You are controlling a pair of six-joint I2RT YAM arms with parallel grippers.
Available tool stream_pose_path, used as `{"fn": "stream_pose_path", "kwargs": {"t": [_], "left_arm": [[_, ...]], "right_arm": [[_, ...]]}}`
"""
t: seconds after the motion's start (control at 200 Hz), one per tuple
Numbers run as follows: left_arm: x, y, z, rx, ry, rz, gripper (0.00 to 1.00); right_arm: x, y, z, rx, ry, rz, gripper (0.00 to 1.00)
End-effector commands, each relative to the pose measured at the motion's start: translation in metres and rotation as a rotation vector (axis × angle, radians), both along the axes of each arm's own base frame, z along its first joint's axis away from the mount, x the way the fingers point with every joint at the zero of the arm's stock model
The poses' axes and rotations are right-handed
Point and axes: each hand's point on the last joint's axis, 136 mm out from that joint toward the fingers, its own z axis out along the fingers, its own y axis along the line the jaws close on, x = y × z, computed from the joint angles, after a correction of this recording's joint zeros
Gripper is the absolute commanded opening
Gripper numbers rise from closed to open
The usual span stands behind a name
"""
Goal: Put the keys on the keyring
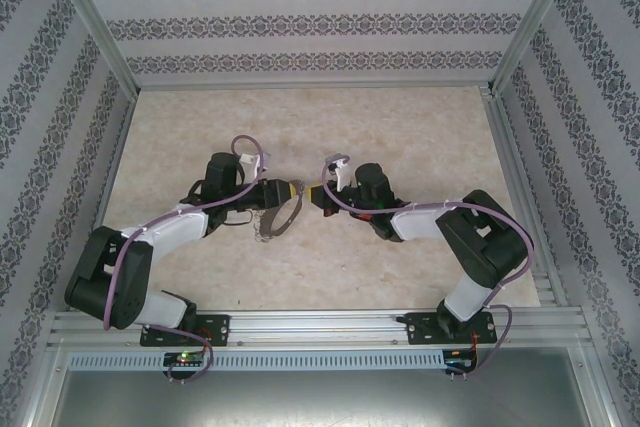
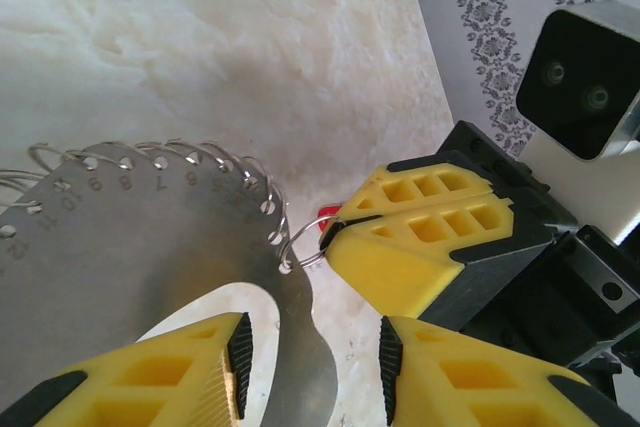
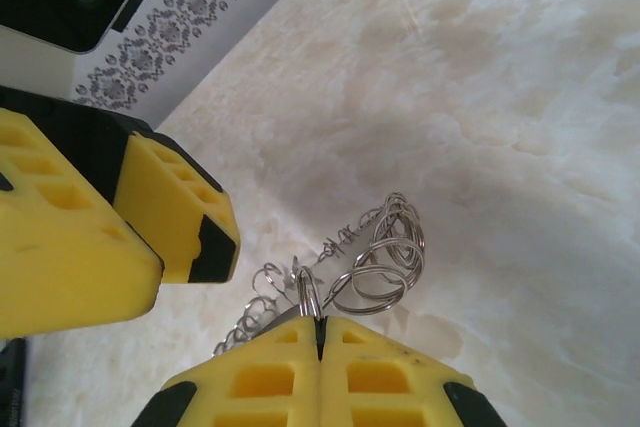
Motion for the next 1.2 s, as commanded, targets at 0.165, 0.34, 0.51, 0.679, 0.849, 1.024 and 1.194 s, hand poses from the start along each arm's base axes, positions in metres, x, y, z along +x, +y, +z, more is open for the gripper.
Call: {"fn": "stream_pose_path", "kwargs": {"t": [0.165,0.34,0.51,0.679,0.849,1.024,1.194], "left_arm": [[0.009,-0.004,0.042,-0.022,-0.157,0.002,0.42],[0.005,-0.002,0.051,-0.027,-0.187,-0.003,0.41],[0.003,-0.005,0.052,-0.046,-0.2,-0.015,0.38],[0.001,-0.006,0.061,-0.075,-0.238,-0.018,0.34],[0.002,-0.006,0.071,-0.089,-0.27,-0.017,0.34],[0.004,-0.005,0.076,-0.091,-0.279,0.001,0.35],[0.003,-0.004,0.087,-0.101,-0.305,0.008,0.36]], "right_arm": [[0.006,-0.004,0.048,0.174,-0.121,-0.044,0.0],[0.007,0.0,0.06,0.224,-0.141,-0.043,0.0],[0.006,0.001,0.066,0.226,-0.154,-0.035,0.0],[0.004,0.0,0.072,0.235,-0.159,-0.028,0.0],[0.002,0.0,0.082,0.254,-0.172,-0.022,0.0],[0.0,0.0,0.102,0.29,-0.195,-0.007,0.0],[-0.003,-0.003,0.122,0.317,-0.222,0.001,0.0]]}}
